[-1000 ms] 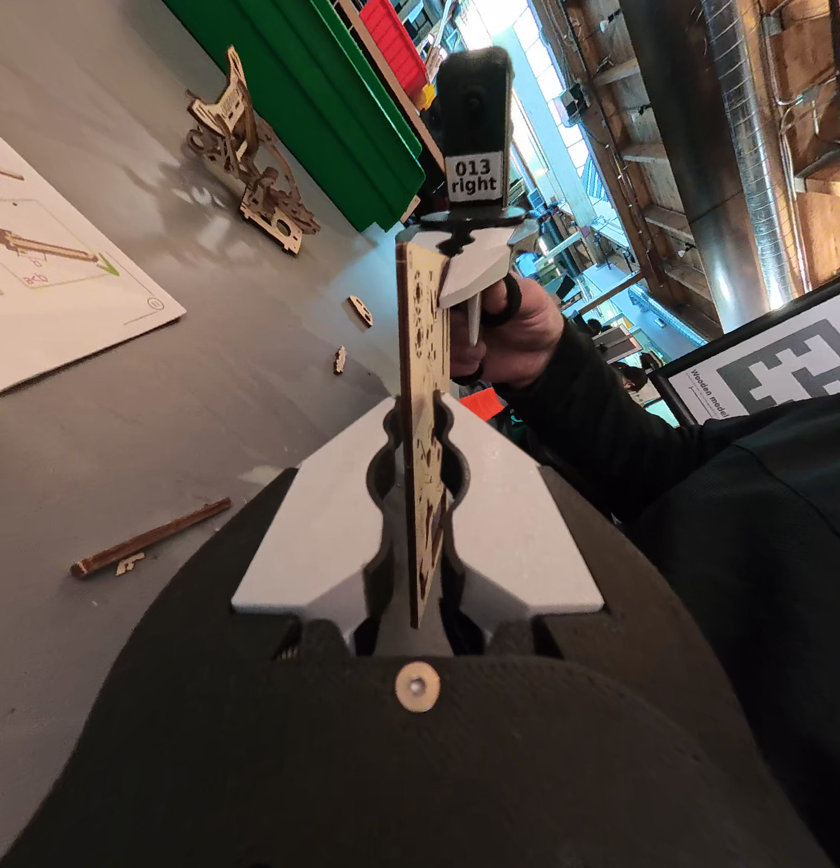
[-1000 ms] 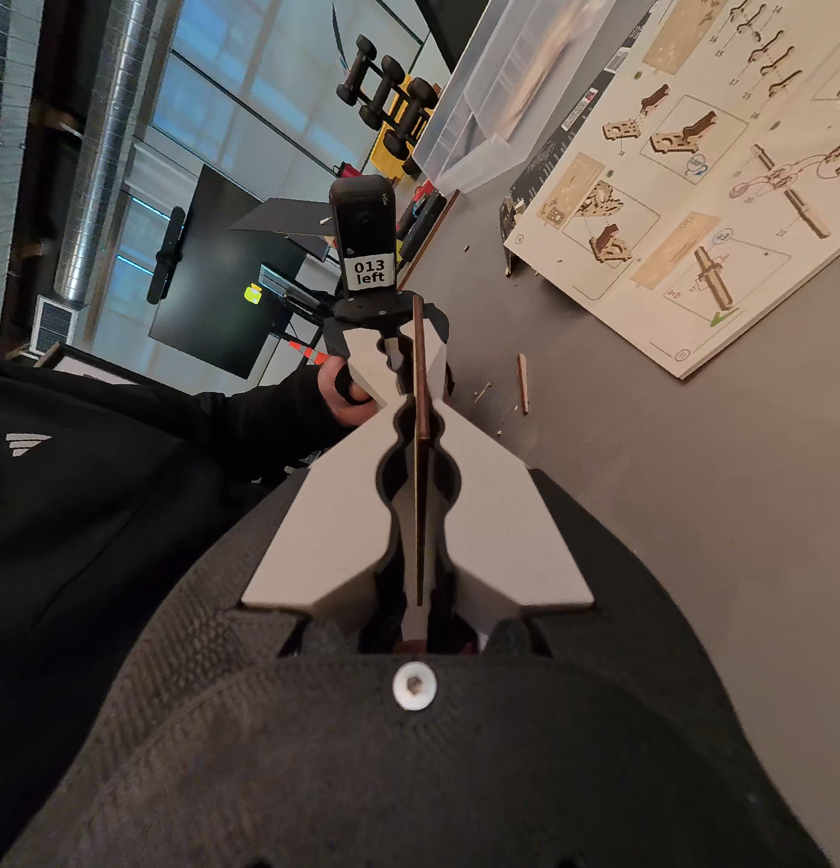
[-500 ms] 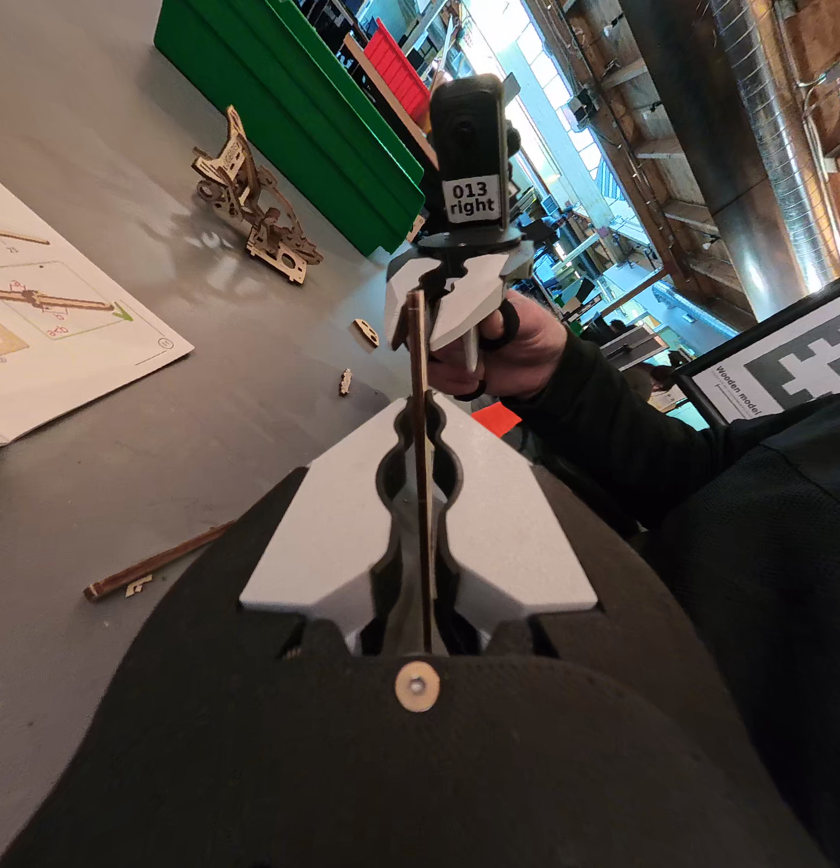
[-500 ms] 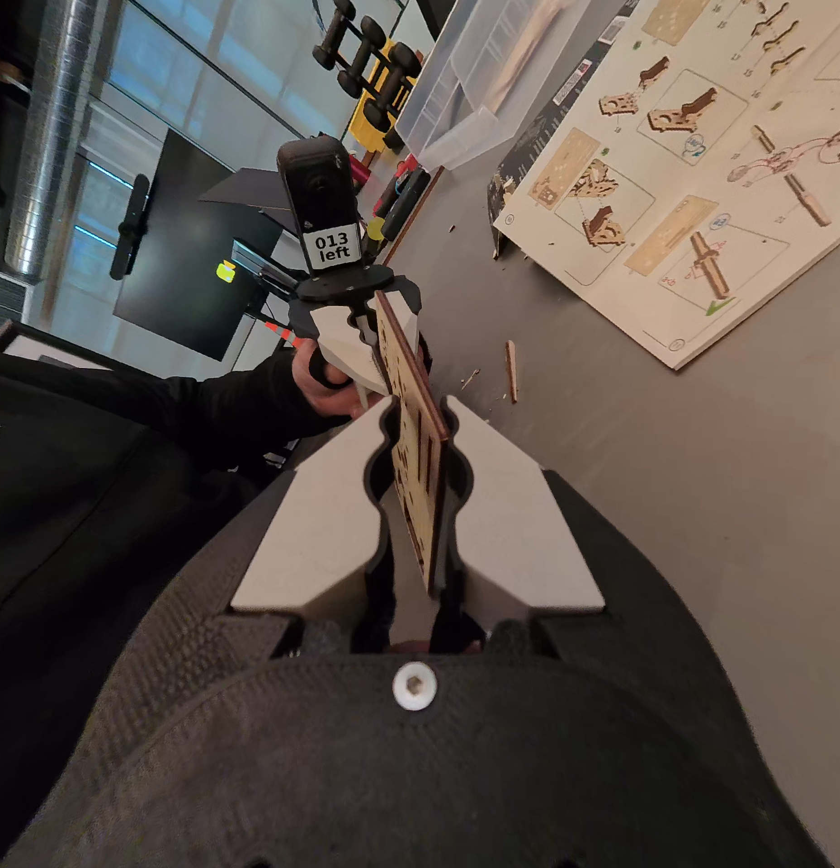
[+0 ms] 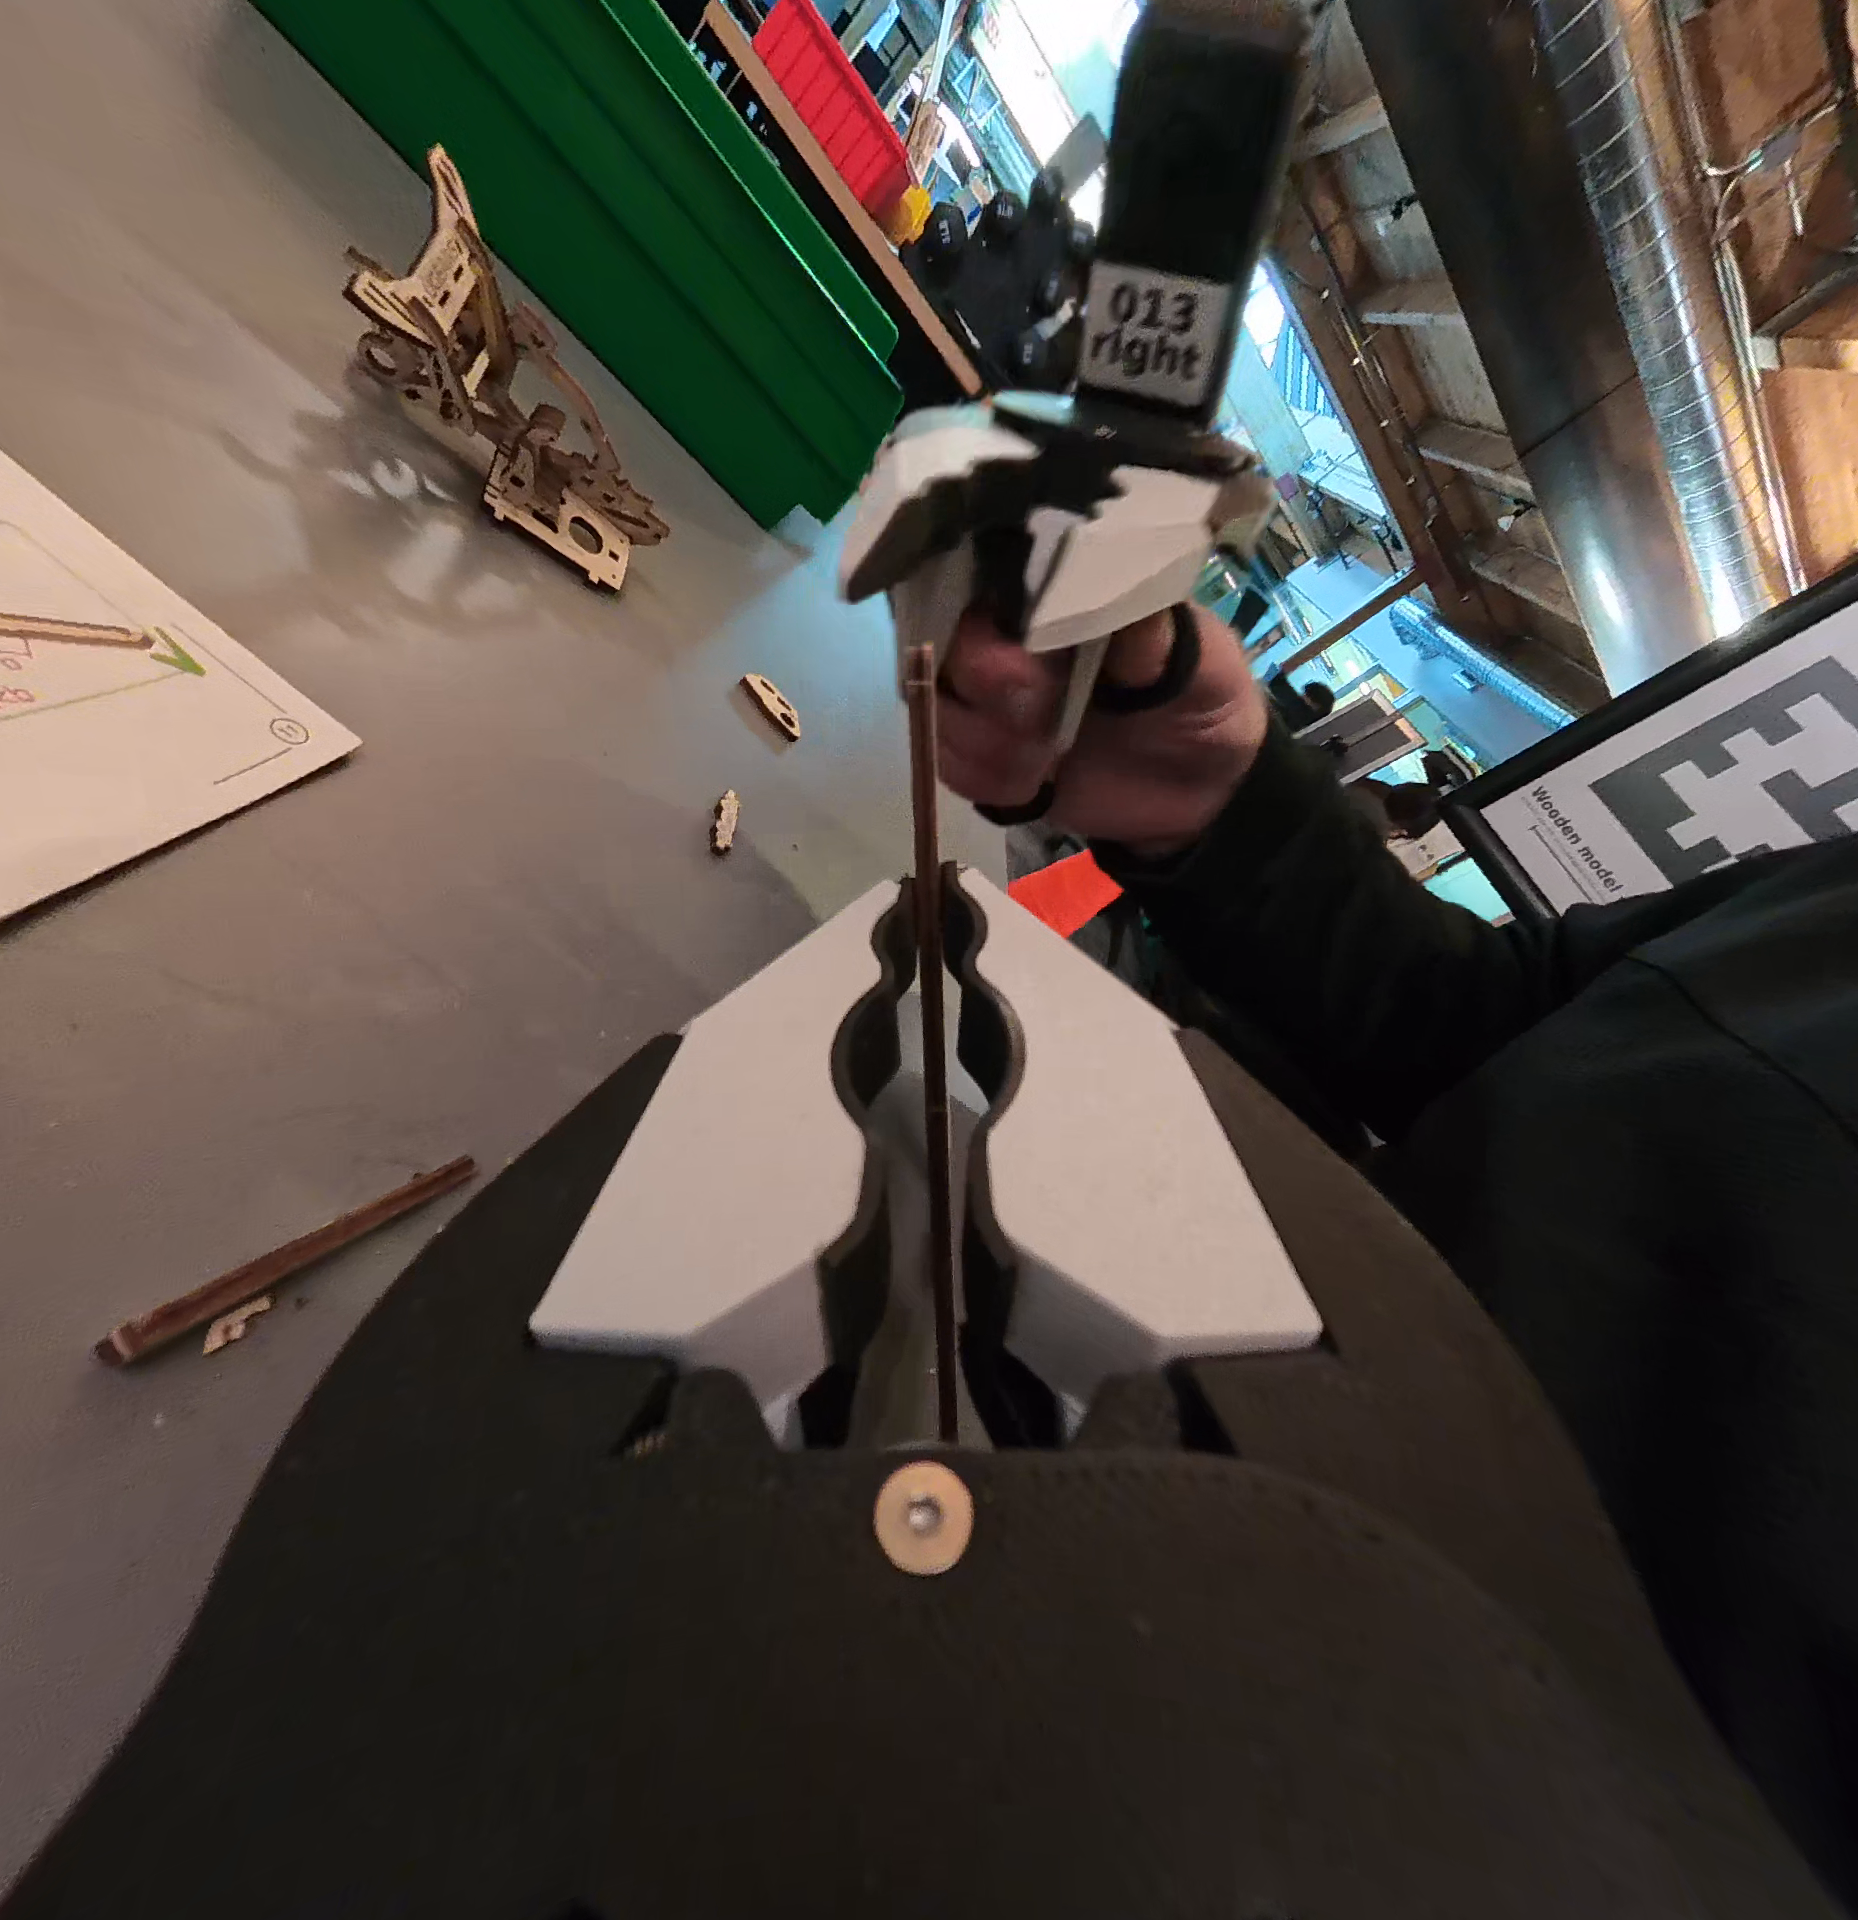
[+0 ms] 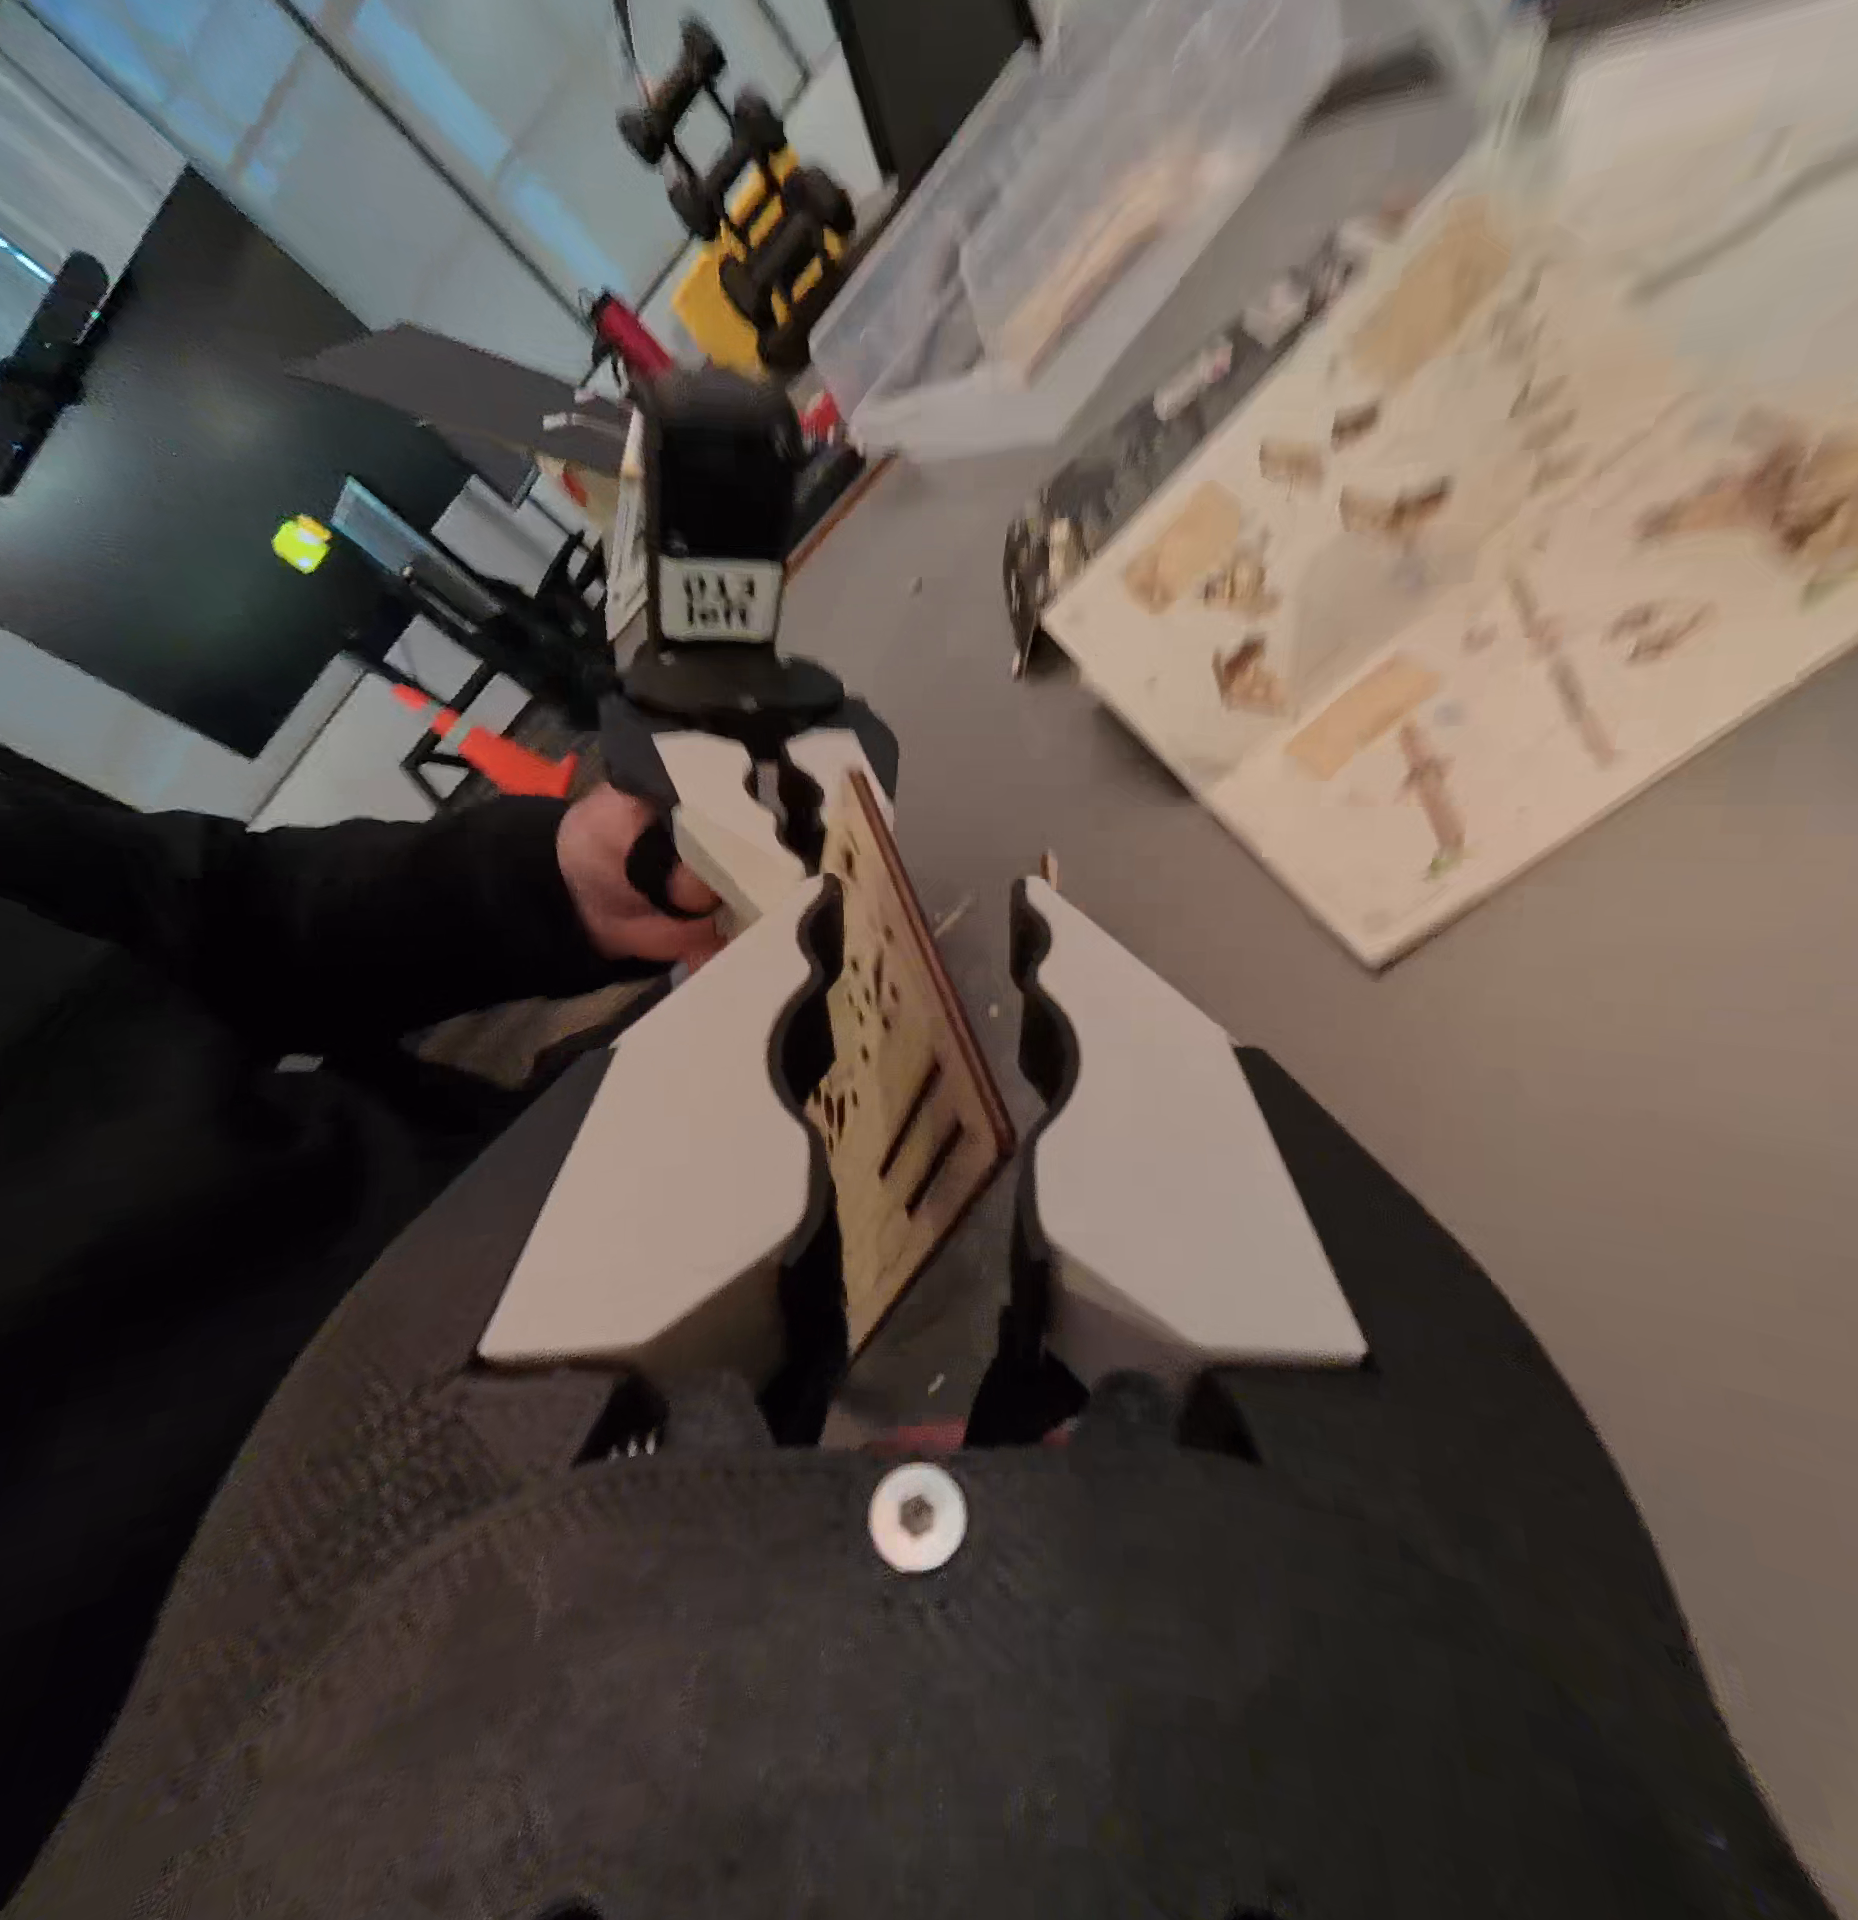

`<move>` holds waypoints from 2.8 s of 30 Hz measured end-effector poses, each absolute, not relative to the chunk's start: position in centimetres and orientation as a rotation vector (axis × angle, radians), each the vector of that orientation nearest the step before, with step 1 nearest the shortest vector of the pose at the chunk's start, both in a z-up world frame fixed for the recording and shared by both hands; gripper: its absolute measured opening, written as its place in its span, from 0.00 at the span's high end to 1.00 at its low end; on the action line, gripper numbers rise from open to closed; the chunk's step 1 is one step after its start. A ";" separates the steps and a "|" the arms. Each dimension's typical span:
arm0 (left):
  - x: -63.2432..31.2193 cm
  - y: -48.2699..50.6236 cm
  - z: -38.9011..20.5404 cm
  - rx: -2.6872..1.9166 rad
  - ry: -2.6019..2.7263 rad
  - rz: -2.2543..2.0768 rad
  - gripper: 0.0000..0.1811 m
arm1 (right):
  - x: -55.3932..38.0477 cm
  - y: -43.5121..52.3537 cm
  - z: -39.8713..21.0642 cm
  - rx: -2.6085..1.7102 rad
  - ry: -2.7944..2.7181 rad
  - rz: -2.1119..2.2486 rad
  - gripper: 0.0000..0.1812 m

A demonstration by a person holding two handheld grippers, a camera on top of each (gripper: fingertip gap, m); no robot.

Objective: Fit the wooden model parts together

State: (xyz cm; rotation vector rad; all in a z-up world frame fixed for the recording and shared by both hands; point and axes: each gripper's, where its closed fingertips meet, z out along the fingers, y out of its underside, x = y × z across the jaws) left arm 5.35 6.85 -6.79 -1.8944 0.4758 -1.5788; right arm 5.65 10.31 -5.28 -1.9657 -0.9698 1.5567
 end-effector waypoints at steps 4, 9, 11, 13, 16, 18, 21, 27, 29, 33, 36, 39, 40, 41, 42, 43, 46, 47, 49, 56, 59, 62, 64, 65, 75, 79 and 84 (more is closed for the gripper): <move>6.2 6.2 -7.1 -1.905 0.533 -1.579 0.99 | 5.0 9.3 -5.4 -1.956 -1.177 1.337 0.84; 6.4 6.4 -7.4 -1.927 0.564 -1.520 0.98 | 4.9 8.7 -6.1 -2.008 -1.175 1.415 0.93; 6.3 6.7 -7.2 -1.917 0.542 -1.530 0.98 | 4.9 8.6 -6.1 -2.015 -1.139 1.484 0.94; 6.4 6.7 -7.7 -1.934 0.559 -1.499 0.98 | 4.9 8.7 -6.1 -2.028 -1.076 1.560 0.95; 6.5 6.9 -7.8 -1.931 0.530 -1.511 0.98 | 5.0 8.9 -6.4 -2.037 -1.019 1.625 0.95; 6.5 7.0 -8.3 -1.947 0.516 -1.498 0.98 | 5.0 9.0 -6.7 -2.053 -0.973 1.677 0.96; 6.6 7.2 -9.5 -1.986 0.486 -1.468 0.96 | 5.0 9.3 -7.6 -2.099 -0.905 1.715 0.96; 6.4 7.8 -10.5 -2.032 0.447 -1.396 0.96 | 4.9 9.9 -9.5 -2.179 -0.907 1.584 0.95; 6.4 7.9 -10.8 -2.051 0.436 -1.369 0.95 | 4.9 10.0 -9.6 -2.184 -0.917 1.548 0.95; 6.2 8.2 -11.0 -2.063 0.417 -1.357 0.95 | 4.8 10.3 -10.0 -2.195 -0.956 1.430 0.94; 6.2 8.1 -10.1 -1.999 0.412 -1.416 0.96 | 4.7 10.5 -9.2 -2.154 -1.007 1.373 0.93; 6.1 8.1 -9.8 -1.978 0.417 -1.412 0.96 | 5.0 10.9 -8.7 -2.137 -0.956 1.425 0.92; 6.2 8.0 -9.9 -1.984 0.421 -1.412 0.96 | 5.2 11.0 -8.4 -2.129 -0.908 1.485 0.93; 6.3 8.0 -9.9 -1.987 0.427 -1.408 0.96 | 5.3 11.0 -8.4 -2.130 -0.890 1.520 0.93; 6.3 8.0 -9.9 -1.984 0.426 -1.406 0.96 | 5.4 10.9 -8.6 -2.136 -0.885 1.540 0.93; 6.3 8.1 -9.9 -1.985 0.421 -1.414 0.96 | 5.4 11.0 -8.6 -2.136 -0.879 1.546 0.93; 6.3 8.0 -10.1 -1.996 0.427 -1.409 0.96 | 5.3 11.0 -8.6 -2.134 -0.917 1.493 0.93; 6.4 8.0 -10.2 -2.005 0.435 -1.401 0.96 | 5.3 11.0 -8.7 -2.138 -0.922 1.488 0.93; 6.4 7.9 -10.4 -2.021 0.439 -1.390 0.96 | 5.4 11.0 -9.0 -2.145 -0.936 1.466 0.93; 6.6 8.1 -11.6 -2.093 0.449 -1.307 0.95 | 5.5 11.0 -10.3 -2.170 -1.056 1.230 0.94; 6.6 8.3 -12.4 -2.145 0.444 -1.258 0.94 | 5.5 11.3 -10.9 -2.185 -1.079 1.132 0.94; 6.6 8.4 -12.8 -2.181 0.432 -1.227 0.96 | 5.8 11.4 -11.6 -2.197 -1.163 0.984 0.95; 6.5 8.7 -12.7 -2.170 0.416 -1.213 0.96 | 6.0 11.5 -12.5 -2.206 -1.242 0.797 0.95; 6.4 8.8 -12.6 -2.164 0.398 -1.236 0.96 | 5.9 11.7 -12.4 -2.192 -1.259 0.749 0.95; 6.5 8.6 -12.6 -2.170 0.407 -1.278 0.95 | 5.6 11.2 -11.8 -2.236 -1.183 0.988 0.87; 6.6 8.3 -12.2 -2.134 0.435 -1.301 0.95 | 5.5 10.4 -11.8 -2.236 -1.236 1.033 0.81; 6.7 8.0 -11.9 -2.114 0.482 -1.310 0.96 | 5.6 9.8 -12.2 -2.246 -1.268 1.152 0.82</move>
